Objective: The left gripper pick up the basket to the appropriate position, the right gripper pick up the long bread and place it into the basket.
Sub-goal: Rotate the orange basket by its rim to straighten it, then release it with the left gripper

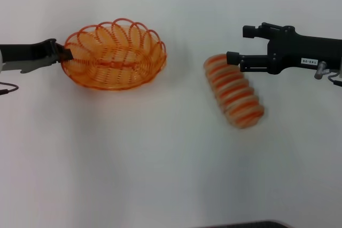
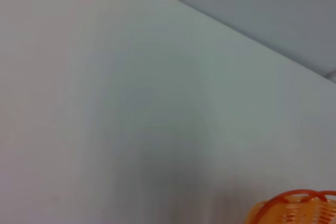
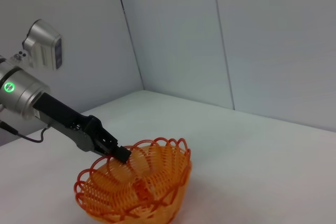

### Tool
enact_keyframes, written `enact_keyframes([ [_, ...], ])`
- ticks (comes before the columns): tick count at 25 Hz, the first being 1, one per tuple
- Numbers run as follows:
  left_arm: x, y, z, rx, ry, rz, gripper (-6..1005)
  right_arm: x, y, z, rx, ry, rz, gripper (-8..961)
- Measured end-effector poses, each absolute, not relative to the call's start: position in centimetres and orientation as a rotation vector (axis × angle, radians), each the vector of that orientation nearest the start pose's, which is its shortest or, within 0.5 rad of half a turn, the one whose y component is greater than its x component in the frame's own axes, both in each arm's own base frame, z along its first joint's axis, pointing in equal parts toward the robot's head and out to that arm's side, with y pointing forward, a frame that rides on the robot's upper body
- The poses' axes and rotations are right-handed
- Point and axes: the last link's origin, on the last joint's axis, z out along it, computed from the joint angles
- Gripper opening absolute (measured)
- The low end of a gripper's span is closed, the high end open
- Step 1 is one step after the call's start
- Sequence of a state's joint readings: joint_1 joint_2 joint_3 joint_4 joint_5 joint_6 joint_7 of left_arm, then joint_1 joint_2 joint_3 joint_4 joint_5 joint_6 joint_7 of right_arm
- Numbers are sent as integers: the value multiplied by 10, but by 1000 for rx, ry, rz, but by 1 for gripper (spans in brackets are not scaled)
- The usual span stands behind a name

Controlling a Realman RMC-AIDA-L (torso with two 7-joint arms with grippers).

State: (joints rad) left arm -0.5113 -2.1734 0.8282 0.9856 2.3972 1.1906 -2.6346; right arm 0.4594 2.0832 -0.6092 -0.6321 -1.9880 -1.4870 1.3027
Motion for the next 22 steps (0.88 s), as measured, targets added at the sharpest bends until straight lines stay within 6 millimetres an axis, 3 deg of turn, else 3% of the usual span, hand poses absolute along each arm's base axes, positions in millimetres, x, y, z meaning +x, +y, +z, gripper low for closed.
enact_keyframes([
  [9,-268,369,-11,-1992,-1754,-337,70,295,320,5,-2566,674,682,946],
  [22,-266,367,-17,-1991,-1760,-359,71,294,321,6,-2554,675,698,947],
])
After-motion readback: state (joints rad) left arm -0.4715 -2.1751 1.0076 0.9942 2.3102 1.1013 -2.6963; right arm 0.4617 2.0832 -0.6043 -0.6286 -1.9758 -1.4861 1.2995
